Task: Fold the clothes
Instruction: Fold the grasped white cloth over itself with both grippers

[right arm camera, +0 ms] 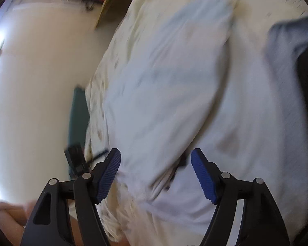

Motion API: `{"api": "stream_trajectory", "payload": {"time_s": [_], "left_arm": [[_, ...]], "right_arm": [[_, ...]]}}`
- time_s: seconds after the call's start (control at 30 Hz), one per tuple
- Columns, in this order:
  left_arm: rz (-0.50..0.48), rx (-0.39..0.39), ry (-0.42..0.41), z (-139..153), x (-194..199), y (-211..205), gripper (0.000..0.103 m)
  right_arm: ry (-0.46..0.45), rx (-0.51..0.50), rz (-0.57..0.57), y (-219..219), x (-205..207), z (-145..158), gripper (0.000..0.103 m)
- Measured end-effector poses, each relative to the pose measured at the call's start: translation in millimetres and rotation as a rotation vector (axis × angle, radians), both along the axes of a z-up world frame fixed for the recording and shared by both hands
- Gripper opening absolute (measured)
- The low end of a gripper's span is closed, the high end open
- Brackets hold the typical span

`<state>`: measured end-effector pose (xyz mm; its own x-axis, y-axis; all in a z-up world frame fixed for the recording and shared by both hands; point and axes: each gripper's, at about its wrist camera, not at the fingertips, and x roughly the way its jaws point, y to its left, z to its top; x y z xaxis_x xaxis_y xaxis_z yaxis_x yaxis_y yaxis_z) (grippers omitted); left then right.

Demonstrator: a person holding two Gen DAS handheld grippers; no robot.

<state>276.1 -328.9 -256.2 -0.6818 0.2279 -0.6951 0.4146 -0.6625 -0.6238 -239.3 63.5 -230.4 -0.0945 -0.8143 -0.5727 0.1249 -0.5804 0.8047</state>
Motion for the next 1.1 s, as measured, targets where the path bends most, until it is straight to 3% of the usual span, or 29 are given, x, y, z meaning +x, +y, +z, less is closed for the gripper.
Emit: {"api": "stream_trajectory", "payload": {"time_s": [0.1, 0.2, 0.33, 0.43, 0.53, 0.63, 0.7, 0.73, 0.77, 0.8, 0.93, 1.1], "left_arm": [[0.017, 0.075, 0.009, -13, 3, 7, 0.049], [0.029, 0.126, -0.007, -24, 6, 6, 0.049], [0.112, 0.21, -0.085, -42, 7, -5, 0.049], [0.142, 0.257, 0.056, -27, 7, -10, 0.049], [0.112, 0.212, 0.022, -23, -4, -7, 0.049], [0.103, 0.211, -0.076, -39, -12, -5, 0.049], [0.096, 0.192, -0.065, -34, -12, -4, 0.049], [0.087, 0.172, -0.046, -29, -11, -4, 0.046], [0.078, 0.151, -0.027, -23, -10, -3, 0.02], [0.069, 0.131, -0.008, -17, -9, -2, 0.005], [0.106, 0.131, 0.066, -1, 0, -11, 0.005], [0.079, 0.135, 0.039, 2, -6, -10, 0.005]], "right_arm": [[-0.05, -0.019, 0.036, -28, 23, -15, 0.059], [-0.085, 0.003, 0.051, -41, 28, -28, 0.054], [-0.111, 0.013, 0.047, -43, 20, -35, 0.041], [-0.059, 0.004, 0.053, -46, 16, -22, 0.033], [-0.042, 0.036, 0.077, -54, 16, -18, 0.033], [-0.077, 0.078, 0.099, -61, 23, -31, 0.031], [-0.083, 0.063, 0.094, -58, 29, -36, 0.028], [-0.077, 0.06, 0.094, -57, 32, -35, 0.018], [-0.067, 0.063, 0.096, -55, 33, -32, 0.011], [-0.056, 0.065, 0.099, -54, 35, -29, 0.005], [-0.013, 0.073, 0.107, -49, 41, -18, 0.004], [0.041, 0.084, 0.117, -42, 49, -4, 0.004]]}}
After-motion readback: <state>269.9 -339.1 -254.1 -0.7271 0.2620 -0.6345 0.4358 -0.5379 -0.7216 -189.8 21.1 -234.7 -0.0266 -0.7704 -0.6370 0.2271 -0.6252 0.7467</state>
